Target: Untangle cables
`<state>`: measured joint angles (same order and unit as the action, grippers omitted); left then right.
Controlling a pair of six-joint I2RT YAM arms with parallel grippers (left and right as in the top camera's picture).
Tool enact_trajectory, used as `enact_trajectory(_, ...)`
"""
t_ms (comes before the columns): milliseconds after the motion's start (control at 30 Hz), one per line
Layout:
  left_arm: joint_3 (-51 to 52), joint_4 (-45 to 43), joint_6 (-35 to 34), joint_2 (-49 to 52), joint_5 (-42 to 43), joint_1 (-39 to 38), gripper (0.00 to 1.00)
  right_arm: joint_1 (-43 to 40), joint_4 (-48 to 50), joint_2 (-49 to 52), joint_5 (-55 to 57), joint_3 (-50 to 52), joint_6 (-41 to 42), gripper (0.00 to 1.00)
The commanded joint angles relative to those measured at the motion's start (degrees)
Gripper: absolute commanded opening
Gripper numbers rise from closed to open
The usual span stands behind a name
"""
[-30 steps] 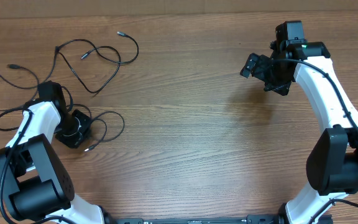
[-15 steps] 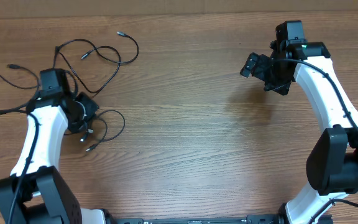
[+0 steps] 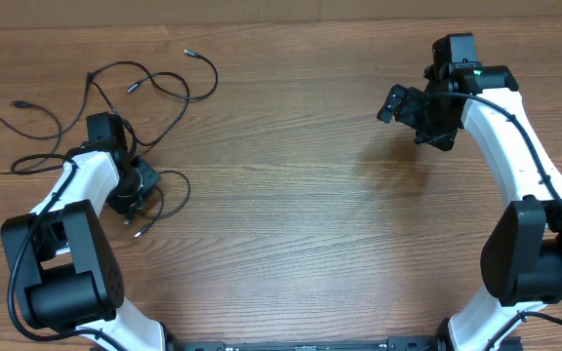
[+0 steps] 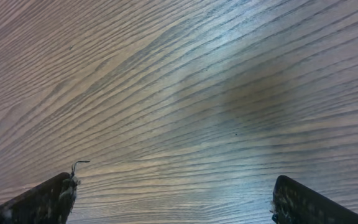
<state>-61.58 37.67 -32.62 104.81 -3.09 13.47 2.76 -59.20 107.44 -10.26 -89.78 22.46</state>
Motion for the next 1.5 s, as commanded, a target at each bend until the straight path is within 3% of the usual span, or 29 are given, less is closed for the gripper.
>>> enact_trajectory(0,-0.4,0.4,0.2,0.2,-8.9,2.7,0.04,0.2,0.1,0.0,0.0,-0.2,0.3,1.0)
enact_trajectory(200,-0.4,2.8,-1.9,0.2,-16.8,9.9,0.04,0.2,0.0,0.0,0.0,-0.2,0.3,1.0)
enact_trajectory(400,-0.5,3.0,-1.9,0.1,-16.9,17.2,0.04,0.2,0.4,0.0,0.0,-0.2,0.3,1.0)
enact_trajectory(633,-3.2,4.3,3.7,-1.4,-5.8,19.1,0.04,0.2,0.7,0.0,0.4,-0.2,0.3,1.0)
enact_trajectory(967,-3.5,4.1,14.4,-22.9,12.0,8.9,0.04,0.2,0.1,-1.2,0.5,-0.2,0.3,1.0)
enact_trajectory(1233,-3.5,3.9,17.9,-43.8,11.9,-6.6,0.04,0.2,-5.3,-11.9,11.7,-0.2,1.8,1.0)
enact_trajectory(1467,-3.5,10.4,19.1,-59.9,8.1,-8.6,0.04,0.2,-6.1,-24.9,12.3,-0.2,1.8,1.0)
